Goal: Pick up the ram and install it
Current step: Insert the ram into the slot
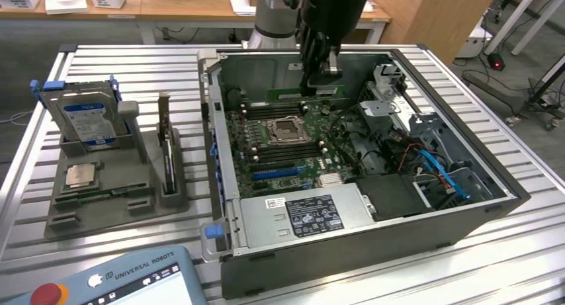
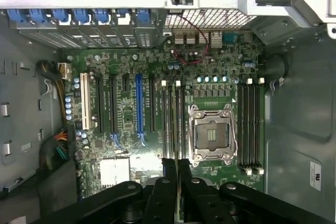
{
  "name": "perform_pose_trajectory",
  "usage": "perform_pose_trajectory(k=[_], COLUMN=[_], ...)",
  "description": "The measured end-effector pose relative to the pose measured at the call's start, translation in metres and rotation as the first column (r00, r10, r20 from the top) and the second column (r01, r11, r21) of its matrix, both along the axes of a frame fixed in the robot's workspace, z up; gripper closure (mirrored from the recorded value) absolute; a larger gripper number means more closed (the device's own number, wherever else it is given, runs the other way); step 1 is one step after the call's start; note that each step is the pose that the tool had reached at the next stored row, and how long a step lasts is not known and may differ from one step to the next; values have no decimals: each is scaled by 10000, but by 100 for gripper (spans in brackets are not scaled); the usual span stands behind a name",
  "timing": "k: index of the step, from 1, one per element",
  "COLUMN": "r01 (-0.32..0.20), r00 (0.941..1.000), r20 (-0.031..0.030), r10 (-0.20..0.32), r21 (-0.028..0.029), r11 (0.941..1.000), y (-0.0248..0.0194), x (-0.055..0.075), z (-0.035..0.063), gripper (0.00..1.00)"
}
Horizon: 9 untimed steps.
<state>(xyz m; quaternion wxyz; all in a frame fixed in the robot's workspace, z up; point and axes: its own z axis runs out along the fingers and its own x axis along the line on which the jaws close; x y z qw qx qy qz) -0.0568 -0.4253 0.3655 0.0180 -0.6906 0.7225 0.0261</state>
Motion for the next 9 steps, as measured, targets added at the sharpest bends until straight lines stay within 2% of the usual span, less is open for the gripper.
perform_pose_trajectory(k=[9], r01=[-1], r00=[10000], r20=[0], r10=[1], r21=[-20], r11=[10000], y=[25], x=[16], z=[-91], gripper=[87])
